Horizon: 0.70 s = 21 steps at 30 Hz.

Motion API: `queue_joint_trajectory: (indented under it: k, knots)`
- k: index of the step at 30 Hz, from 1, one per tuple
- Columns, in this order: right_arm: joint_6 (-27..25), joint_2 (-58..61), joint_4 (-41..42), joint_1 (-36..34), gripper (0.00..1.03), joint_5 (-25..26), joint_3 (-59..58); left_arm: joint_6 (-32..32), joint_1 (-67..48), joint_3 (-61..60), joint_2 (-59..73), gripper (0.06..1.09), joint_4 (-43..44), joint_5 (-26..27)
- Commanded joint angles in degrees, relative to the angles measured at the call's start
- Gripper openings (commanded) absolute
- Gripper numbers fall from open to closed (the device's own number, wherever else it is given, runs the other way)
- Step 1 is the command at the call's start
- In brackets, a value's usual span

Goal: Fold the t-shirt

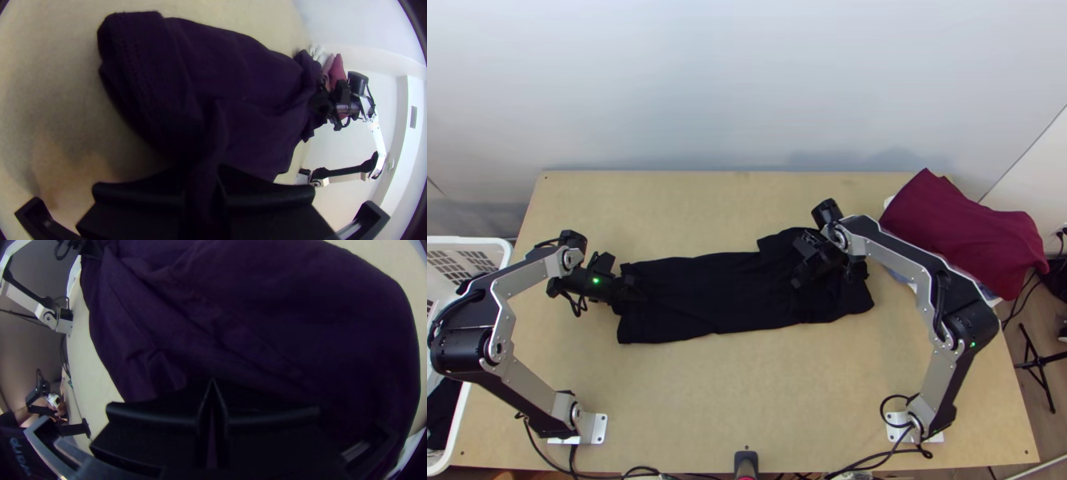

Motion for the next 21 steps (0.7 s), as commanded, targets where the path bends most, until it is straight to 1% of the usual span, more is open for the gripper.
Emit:
queue_joint_trajectory:
  k: [1,5,7,12,15,21]
  knots:
    - [0.14,2.32,2.82,0.12,0.03,3.03,0.02,-0.35,-0.11,1.07,-0.27,0.10,-0.42,2.59]
    - [0.66,2.14,2.82,0.83,0.03,3.12,0.46,-0.35,-0.81,3.18,-1.41,0.10,-2.61,2.85]
    - [1.28,1.00,1.76,0.91,0.03,3.03,0.81,-0.43,-1.16,4.85,-2.82,0.10,-4.55,4.08]
    - [1.81,-6.47,-4.74,0.74,0.03,1.71,2.04,-0.26,-3.36,8.54,-6.51,0.10,-10.17,5.40]
    - [1.02,-11.92,-9.40,0.12,0.03,1.62,1.95,-0.26,-3.71,10.91,-8.71,0.10,-13.34,5.40]
    - [-1.01,-20.71,-16.87,-5.06,0.03,1.09,1.78,-0.43,-7.75,16.98,-9.06,0.10,-17.91,5.84]
